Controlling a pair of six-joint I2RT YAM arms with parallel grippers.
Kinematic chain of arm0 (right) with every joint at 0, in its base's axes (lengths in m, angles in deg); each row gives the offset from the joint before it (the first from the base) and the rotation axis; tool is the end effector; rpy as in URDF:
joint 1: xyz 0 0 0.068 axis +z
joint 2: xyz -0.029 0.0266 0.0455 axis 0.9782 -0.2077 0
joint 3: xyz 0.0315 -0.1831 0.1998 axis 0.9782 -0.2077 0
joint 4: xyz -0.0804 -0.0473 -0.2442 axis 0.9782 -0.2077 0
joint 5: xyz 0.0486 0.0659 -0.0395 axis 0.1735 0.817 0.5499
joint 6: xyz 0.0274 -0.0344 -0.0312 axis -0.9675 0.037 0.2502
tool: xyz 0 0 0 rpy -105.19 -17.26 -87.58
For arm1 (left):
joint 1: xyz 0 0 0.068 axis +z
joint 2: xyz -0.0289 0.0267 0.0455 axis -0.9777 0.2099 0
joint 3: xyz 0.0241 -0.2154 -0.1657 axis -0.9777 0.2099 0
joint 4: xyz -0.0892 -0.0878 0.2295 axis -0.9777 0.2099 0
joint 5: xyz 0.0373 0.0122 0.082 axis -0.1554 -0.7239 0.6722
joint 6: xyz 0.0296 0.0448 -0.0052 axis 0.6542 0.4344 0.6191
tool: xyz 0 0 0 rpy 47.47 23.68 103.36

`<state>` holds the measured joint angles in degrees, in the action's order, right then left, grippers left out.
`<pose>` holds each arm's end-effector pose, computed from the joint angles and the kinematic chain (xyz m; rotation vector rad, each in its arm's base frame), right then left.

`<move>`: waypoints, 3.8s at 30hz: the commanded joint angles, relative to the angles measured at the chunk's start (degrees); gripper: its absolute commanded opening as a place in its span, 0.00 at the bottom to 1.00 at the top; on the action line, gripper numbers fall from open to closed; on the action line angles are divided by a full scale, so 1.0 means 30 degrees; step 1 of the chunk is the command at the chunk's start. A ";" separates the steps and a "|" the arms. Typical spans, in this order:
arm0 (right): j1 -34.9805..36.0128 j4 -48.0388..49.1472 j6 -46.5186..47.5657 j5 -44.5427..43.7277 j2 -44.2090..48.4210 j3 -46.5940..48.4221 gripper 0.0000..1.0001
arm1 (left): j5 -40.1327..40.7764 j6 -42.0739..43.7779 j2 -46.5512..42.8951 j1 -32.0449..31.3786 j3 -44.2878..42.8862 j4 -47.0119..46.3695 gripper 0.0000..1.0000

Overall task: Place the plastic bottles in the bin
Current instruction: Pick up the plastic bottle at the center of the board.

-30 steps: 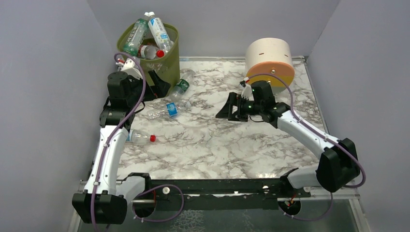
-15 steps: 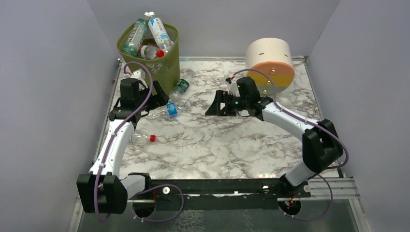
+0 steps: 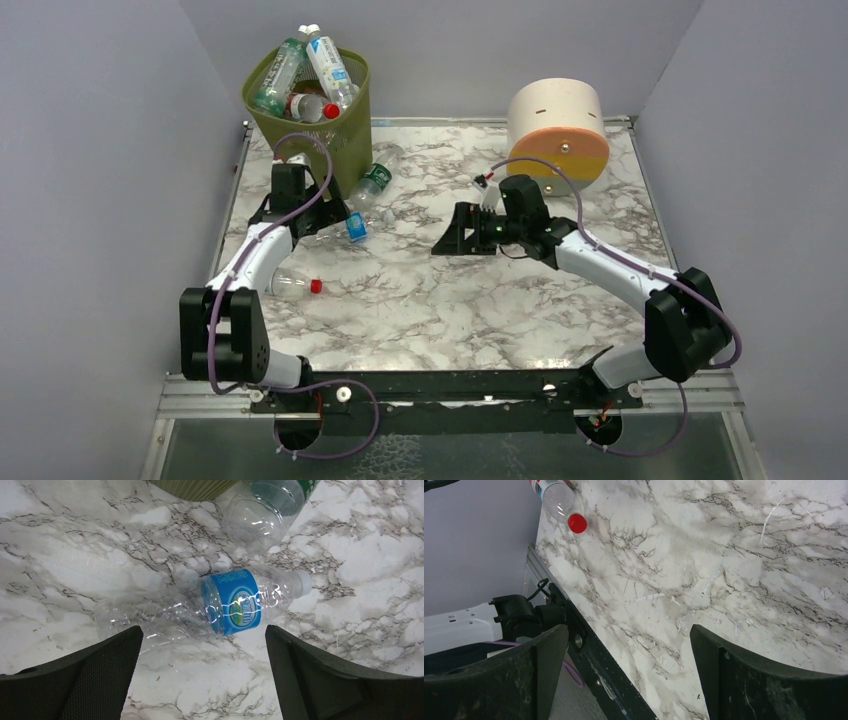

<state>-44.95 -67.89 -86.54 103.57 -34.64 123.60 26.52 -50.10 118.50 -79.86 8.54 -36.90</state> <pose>0.2578 0.1898 0.2478 -0.3142 2.3533 1.2117 0.2991 -0.0146 0.2447 -0.3451 2.3038 -0.3476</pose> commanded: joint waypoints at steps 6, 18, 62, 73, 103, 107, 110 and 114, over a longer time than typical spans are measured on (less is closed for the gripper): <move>0.0092 0.0539 -0.0263 0.0682 0.1210 -0.0906 0.95 | 0.0562 -0.0021 0.2649 0.0072 -0.0122 -0.2271 0.99; 0.0099 0.0661 -0.0298 0.0710 0.1821 -0.1668 0.95 | -0.0527 -0.0842 0.2080 -0.0670 0.1296 -0.2597 0.99; 0.0084 0.1489 -0.1030 0.1146 0.2536 -0.3213 0.95 | 0.2813 -0.2468 -0.0805 -0.6795 0.4507 -0.0582 0.99; 0.0084 0.1532 -0.1058 0.1099 0.2523 -0.3348 0.95 | 0.3180 -0.2749 0.0059 -0.7266 0.4692 -0.1049 0.72; 0.0077 0.1597 -0.1060 0.1103 0.2419 -0.3486 0.95 | 0.1477 -0.2260 -0.3391 -0.7668 -0.2661 0.2722 0.45; 0.0091 0.1466 -0.1031 0.1023 0.2603 -0.3554 0.95 | 0.1764 -0.1541 -0.2722 -0.7665 -0.5260 0.3556 0.45; 0.0069 0.1344 -0.1003 0.0987 0.2753 -0.3663 0.95 | 0.2189 -0.0728 -0.1744 -0.7649 -0.7648 0.4249 0.46; 0.0084 0.1160 -0.0972 0.0934 0.3028 -0.3769 0.95 | 0.2487 -0.0003 -0.0401 -0.7556 -1.0629 0.4763 0.47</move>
<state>-44.95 -64.30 -89.93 105.49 -27.61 113.24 32.53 -53.91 113.88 -102.66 -15.39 -25.43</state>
